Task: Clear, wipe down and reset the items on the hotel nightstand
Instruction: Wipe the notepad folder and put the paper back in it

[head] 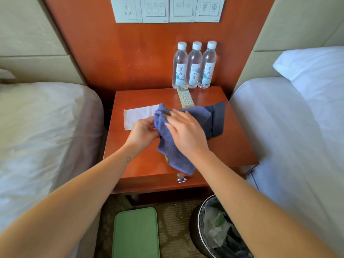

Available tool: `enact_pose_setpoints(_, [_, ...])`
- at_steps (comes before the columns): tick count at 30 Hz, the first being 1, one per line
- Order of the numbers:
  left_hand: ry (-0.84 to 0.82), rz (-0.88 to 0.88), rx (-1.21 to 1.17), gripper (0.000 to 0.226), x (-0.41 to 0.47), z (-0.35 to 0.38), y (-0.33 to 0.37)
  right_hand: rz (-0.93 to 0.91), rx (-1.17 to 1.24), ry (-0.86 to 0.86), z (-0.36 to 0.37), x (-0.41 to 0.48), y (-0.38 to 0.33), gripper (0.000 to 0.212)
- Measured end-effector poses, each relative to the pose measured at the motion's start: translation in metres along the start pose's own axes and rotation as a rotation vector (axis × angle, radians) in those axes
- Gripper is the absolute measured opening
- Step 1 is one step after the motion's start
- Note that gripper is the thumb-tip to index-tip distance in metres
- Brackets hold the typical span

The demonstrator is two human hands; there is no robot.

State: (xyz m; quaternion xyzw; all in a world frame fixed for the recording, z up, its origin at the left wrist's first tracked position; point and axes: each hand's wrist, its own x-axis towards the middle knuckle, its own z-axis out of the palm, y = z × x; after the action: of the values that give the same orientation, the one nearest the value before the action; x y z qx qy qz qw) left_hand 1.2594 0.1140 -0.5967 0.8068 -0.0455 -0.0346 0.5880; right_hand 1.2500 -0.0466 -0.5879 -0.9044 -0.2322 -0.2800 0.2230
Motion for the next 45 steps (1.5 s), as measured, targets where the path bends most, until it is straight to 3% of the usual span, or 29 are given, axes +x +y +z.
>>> enact_pose_setpoints(6, [-0.050,-0.006,-0.035,0.031,-0.004,0.002,0.001,0.193,-0.119,0.065,-0.051,-0.001,0.071,0.018])
enact_pose_setpoints(10, [-0.028,0.047,0.059,0.028,-0.007,0.003,0.005,0.348,-0.140,0.039,-0.061,-0.004,0.103,0.028])
enact_pose_setpoints(14, [0.033,0.112,0.151,0.025,-0.010,0.007,0.003,0.344,-0.139,0.097,-0.069,-0.019,0.105,0.028])
enact_pose_setpoints(17, [0.060,0.292,0.234,0.032,-0.019,0.009,-0.004,0.386,-0.103,0.125,-0.077,-0.032,0.104,0.024])
enact_pose_setpoints(20, [0.016,0.604,0.395,0.034,-0.024,0.012,-0.025,0.587,-0.024,0.077,-0.080,-0.045,0.112,0.028])
enact_pose_setpoints(22, [-0.020,0.692,0.524,0.034,-0.023,0.011,-0.040,0.681,0.020,-0.004,-0.078,-0.052,0.116,0.030])
enact_pose_setpoints(27, [-0.276,0.533,0.684,0.060,-0.034,0.000,-0.052,0.735,-0.011,-0.174,-0.055,-0.046,0.110,0.028])
enact_pose_setpoints(30, [-0.216,0.284,0.724,0.061,-0.030,-0.008,-0.053,0.732,0.001,-0.141,-0.043,-0.031,0.109,0.026])
enact_pose_setpoints(33, [-0.340,0.097,0.995,0.110,-0.019,-0.012,-0.055,0.626,-0.117,-0.305,-0.023,-0.021,0.108,0.045])
enact_pose_setpoints(36, [-0.381,0.096,1.095,0.118,-0.013,-0.014,-0.056,0.679,-0.212,-0.600,0.004,-0.026,0.101,0.052])
enact_pose_setpoints(38, [-0.382,0.099,1.141,0.114,-0.012,-0.013,-0.053,0.673,-0.254,-0.600,0.017,-0.028,0.091,0.054])
enact_pose_setpoints(40, [-0.386,0.099,1.163,0.115,-0.010,-0.013,-0.051,0.486,-0.316,-0.534,0.028,-0.024,0.069,0.053])
enact_pose_setpoints(42, [-0.373,0.122,1.168,0.120,-0.009,-0.013,-0.053,0.327,-0.203,-0.519,0.045,-0.018,0.034,0.051])
enact_pose_setpoints(45, [-0.331,0.171,1.131,0.124,-0.010,-0.014,-0.057,0.273,0.005,-0.564,0.063,-0.016,0.003,0.044])
